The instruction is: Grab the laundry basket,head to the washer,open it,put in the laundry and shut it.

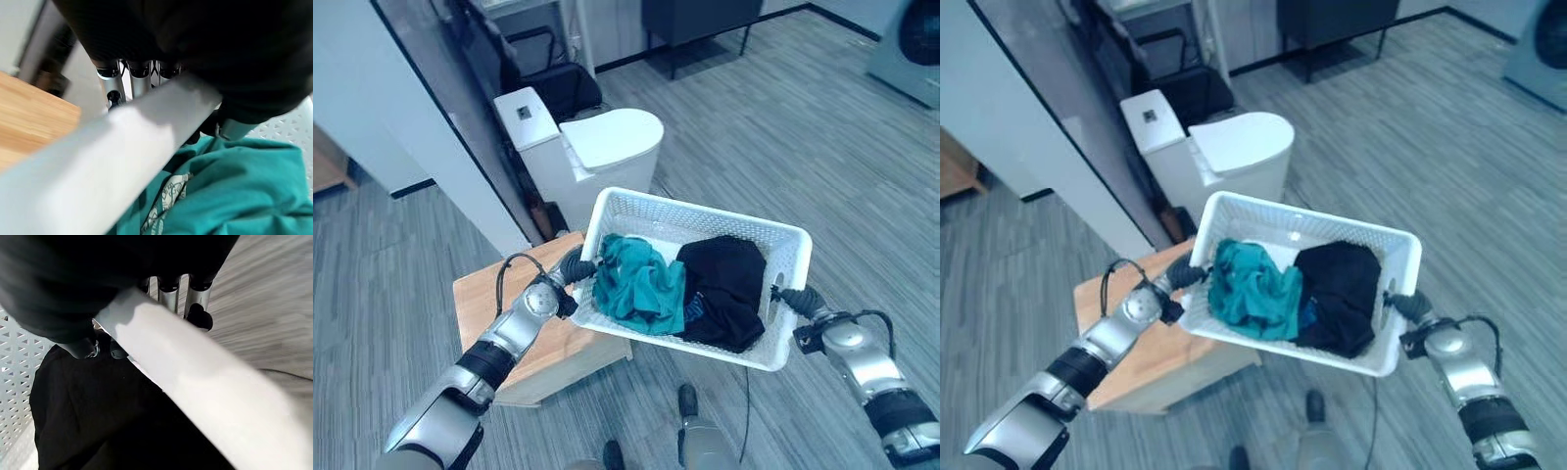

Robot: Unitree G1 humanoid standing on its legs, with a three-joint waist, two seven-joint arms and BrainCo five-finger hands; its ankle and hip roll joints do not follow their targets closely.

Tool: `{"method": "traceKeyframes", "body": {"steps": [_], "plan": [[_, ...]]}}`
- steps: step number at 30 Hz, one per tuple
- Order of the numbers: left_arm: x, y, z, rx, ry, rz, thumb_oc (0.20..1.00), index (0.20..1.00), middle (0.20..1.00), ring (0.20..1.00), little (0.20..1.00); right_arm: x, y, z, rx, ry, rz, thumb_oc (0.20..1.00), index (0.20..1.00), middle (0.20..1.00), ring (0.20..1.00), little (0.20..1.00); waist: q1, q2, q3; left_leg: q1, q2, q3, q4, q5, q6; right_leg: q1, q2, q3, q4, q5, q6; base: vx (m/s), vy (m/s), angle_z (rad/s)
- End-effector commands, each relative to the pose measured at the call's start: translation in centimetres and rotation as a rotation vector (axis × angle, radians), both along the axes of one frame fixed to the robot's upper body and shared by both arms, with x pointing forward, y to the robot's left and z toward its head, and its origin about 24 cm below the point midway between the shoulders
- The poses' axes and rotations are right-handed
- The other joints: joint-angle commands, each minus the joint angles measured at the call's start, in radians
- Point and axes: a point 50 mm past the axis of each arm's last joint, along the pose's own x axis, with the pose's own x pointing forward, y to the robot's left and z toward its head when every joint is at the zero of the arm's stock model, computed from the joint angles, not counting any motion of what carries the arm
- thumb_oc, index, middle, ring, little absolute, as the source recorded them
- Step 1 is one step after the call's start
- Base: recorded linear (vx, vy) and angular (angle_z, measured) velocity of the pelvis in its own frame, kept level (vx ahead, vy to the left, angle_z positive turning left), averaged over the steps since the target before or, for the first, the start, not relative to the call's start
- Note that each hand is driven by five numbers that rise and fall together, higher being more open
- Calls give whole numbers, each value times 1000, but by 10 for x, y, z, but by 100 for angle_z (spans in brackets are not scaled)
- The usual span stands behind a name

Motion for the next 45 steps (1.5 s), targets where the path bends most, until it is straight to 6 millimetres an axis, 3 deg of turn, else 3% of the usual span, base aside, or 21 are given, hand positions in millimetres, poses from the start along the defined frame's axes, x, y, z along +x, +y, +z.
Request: {"method": "traceKeyframes", "body": {"steps": [1,2,5,8,11,13,16,19,21,23,24,25,27,29,35,37,39,42,43,44,45], "plan": [[20,20,34,60,-125,44,200,200,200,200,200,10,-27,54,13,-175,5,200,200,200,200,200,16,15,-45,-50,69,-44,111,-113,-7,-38,-77,-167,78,-54,93,-389,93,-129],[20,18,35,70,-121,34,200,200,200,200,200,2,-28,50,14,-154,17,200,200,200,200,200,15,20,-38,-59,79,-10,112,-102,7,-20,-80,-194,206,-101,70,-274,68,-133],[19,16,34,70,-115,22,200,200,200,200,200,-3,-30,52,7,-153,30,200,200,200,200,200,26,23,-40,-79,94,37,114,-83,19,2,-88,-206,334,-145,56,-212,-3,-77],[17,20,32,64,-104,29,200,200,200,200,200,-1,-25,51,10,-139,62,200,200,200,200,200,58,22,-67,-102,113,106,101,-62,26,84,-109,-224,377,-196,42,-180,-112,-79],[16,24,28,47,-86,44,200,200,200,200,200,2,-18,46,24,-127,84,200,200,200,200,200,84,7,-101,-122,119,152,89,-43,16,163,-92,-220,294,-205,50,-107,-195,-102],[19,28,32,9,-110,73,200,200,200,200,200,14,-4,45,45,-133,123,200,200,200,200,200,94,-11,-121,-164,157,200,78,-4,-24,183,-41,-180,110,-200,72,-196,-397,-150],[21,29,33,-22,-119,89,200,200,200,200,200,19,8,43,70,-141,147,200,200,200,200,200,92,-16,-120,-169,207,221,64,36,-60,205,7,-169,37,-215,61,-111,-400,-126],[24,25,34,-29,-117,82,200,200,200,200,200,16,7,40,87,-141,140,200,200,200,200,200,86,-20,-109,-186,242,201,73,67,-86,208,41,-157,28,-230,41,-51,-282,-55],[28,17,37,-29,-121,73,200,200,200,200,200,11,4,39,108,-154,108,200,200,200,200,200,72,-34,-85,-212,302,167,121,99,-126,233,97,-149,16,-252,2,-29,-383,-19],[32,15,42,-41,-136,83,200,200,200,200,200,12,4,44,109,-175,110,200,200,200,200,200,80,-41,-58,-229,311,108,186,91,-124,260,115,-149,7,-260,-17,3,-231,19],[34,16,44,-49,-143,96,200,200,200,200,200,17,7,49,105,-195,122,200,200,200,200,200,97,-47,-43,-248,282,36,213,84,-116,262,117,-137,11,-261,-28,-8,-138,-21],[34,16,45,-49,-145,96,200,200,200,200,200,17,7,49,105,-196,122,200,200,200,200,200,95,-47,-44,-252,281,34,214,87,-116,259,117,-138,10,-259,-28,15,-148,-42],[39,20,52,-47,-167,118,200,200,200,200,200,23,12,55,112,-220,136,200,200,200,200,200,125,-53,-25,-317,171,-103,225,67,-108,271,132,-116,20,-268,-39,81,-154,-38],[43,24,56,-44,-167,146,200,200,200,200,200,35,27,58,134,-241,170,200,200,200,200,200,159,-42,-29,-416,114,-156,168,132,-107,312,177,-99,20,-300,-47,293,-153,-1],[47,46,62,-57,-165,228,200,200,200,200,200,57,57,64,195,-285,217,200,200,200,200,200,209,-41,-27,-494,101,-215,25,185,-113,385,219,-14,44,-368,-61,288,-23,-40],[45,54,61,-69,-169,254,200,200,200,200,200,64,74,63,224,-292,248,200,200,200,200,200,230,-45,-27,-521,115,-242,42,213,-121,447,217,45,52,-404,-61,582,156,-68],[43,59,60,-78,-169,267,200,200,200,200,200,64,80,58,241,-273,252,200,200,200,200,200,245,-38,-57,-496,120,-252,52,240,-104,478,207,66,62,-429,-54,595,244,-66],[40,60,57,-79,-159,255,200,200,200,200,200,59,81,50,252,-258,243,200,200,200,200,200,250,-58,-81,-499,105,-229,131,252,-91,485,174,70,125,-406,-33,429,202,-60],[38,62,53,-77,-148,257,200,200,200,200,200,58,84,45,271,-247,242,200,200,200,200,200,254,-66,-98,-492,92,-215,157,236,-77,472,160,80,176,-344,-11,541,287,-25],[33,66,46,-70,-127,253,200,200,200,200,200,54,90,36,295,-224,249,200,200,200,200,200,253,-82,-116,-447,62,-192,171,182,-44,417,127,80,346,-185,43,702,389,-17],[31,65,43,-68,-118,253,200,200,200,200,200,53,93,32,306,-217,250,200,200,200,200,200,250,-77,-120,-420,63,-181,167,164,-28,389,121,77,432,-105,66,697,379,-16]]}}
